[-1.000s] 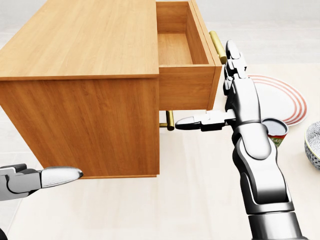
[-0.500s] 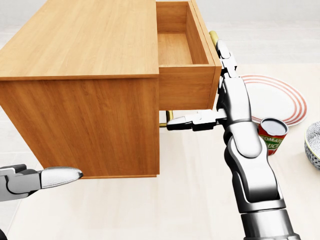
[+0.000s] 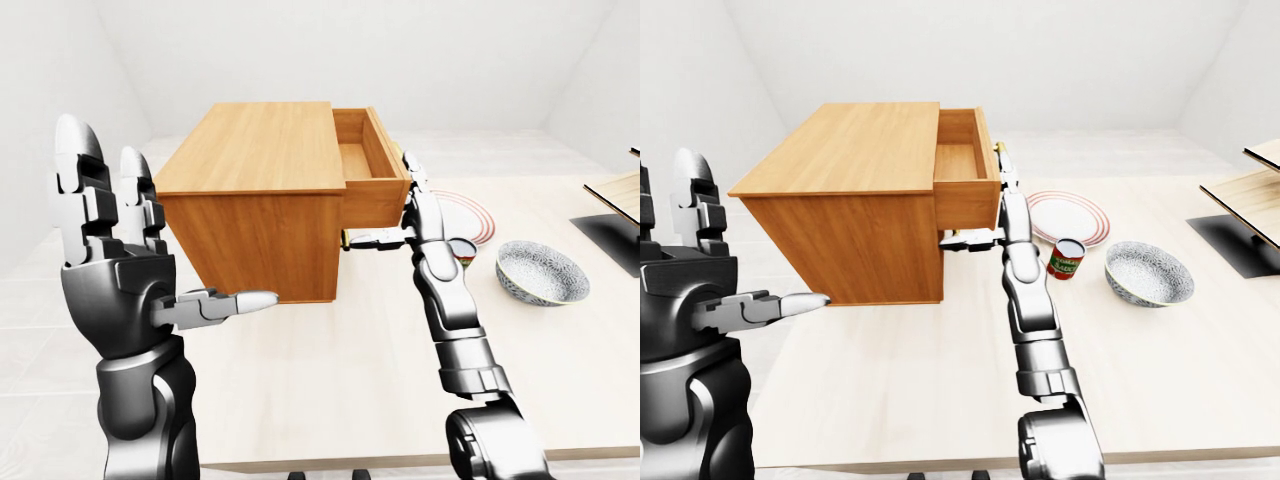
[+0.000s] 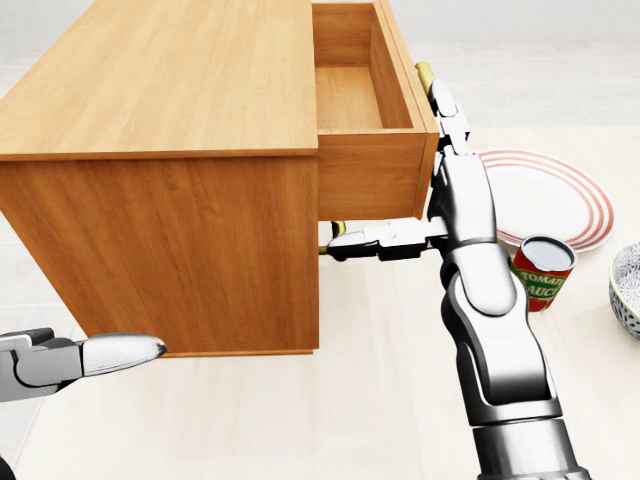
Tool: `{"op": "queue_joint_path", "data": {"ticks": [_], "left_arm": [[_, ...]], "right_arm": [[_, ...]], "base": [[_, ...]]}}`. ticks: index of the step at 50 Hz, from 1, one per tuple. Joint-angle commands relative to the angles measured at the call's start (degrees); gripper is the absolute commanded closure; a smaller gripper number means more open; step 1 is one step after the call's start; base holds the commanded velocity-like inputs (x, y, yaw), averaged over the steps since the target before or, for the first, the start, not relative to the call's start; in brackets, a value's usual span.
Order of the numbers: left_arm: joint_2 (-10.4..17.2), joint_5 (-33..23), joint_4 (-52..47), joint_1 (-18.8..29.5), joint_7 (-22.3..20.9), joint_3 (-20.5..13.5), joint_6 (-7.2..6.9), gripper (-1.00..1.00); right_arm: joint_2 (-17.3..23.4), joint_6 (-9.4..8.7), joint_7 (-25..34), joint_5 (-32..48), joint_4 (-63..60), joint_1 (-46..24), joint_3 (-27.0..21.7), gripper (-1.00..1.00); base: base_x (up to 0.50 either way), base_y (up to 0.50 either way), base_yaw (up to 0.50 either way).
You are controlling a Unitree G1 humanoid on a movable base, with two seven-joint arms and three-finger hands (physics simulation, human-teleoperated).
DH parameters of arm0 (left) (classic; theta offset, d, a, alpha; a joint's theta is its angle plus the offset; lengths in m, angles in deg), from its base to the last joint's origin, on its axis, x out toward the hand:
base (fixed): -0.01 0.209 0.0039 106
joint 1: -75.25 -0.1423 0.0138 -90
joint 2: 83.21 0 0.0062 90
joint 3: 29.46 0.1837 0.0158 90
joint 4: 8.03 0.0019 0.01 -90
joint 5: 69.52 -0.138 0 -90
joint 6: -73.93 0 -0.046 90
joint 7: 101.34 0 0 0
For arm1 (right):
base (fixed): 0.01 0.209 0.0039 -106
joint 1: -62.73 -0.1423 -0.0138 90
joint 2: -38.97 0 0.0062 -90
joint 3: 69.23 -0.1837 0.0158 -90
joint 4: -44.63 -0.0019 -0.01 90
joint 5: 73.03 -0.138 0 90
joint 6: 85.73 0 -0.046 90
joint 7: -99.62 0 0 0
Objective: Close the top drawer of the cabinet.
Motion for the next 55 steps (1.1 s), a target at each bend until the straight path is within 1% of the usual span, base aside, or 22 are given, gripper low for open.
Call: {"op": "queue_joint_path", "data": {"ticks": [1,17,30,43,55], "left_arm": [[-0.01,0.01,0.05,0.15,0.01,0.11,0.0,-1.0],[-0.05,0.01,-0.1,-0.06,0.0,0.16,0.0,-1.0],[-0.02,0.03,0.15,0.12,-0.05,0.23,0.0,-1.0],[-0.01,0.01,-0.02,0.17,-0.02,0.28,0.0,-1.0],[-0.04,0.12,-0.1,0.14,-0.09,0.22,0.0,-1.0]], "right_arm": [[-2.45,0.0,4.39,-1.25,6.9,-4.97,4.73,-1.0],[-4.1,0.0,5.07,-0.6,6.88,-5.33,5.61,-1.0],[-5.59,0.0,5.79,-0.32,11.94,-7.47,6.46,-1.0],[-6.86,0.0,6.13,-0.17,13.43,-8.81,6.77,-1.0],[-8.11,0.0,6.2,-0.51,17.81,-11.31,6.94,-1.0]], "base": [[0.01,0.0,0.01],[0.01,0.0,0.01],[0.0,0.0,0.01],[0.01,0.0,0.01],[0.01,0.0,0.01]]}}
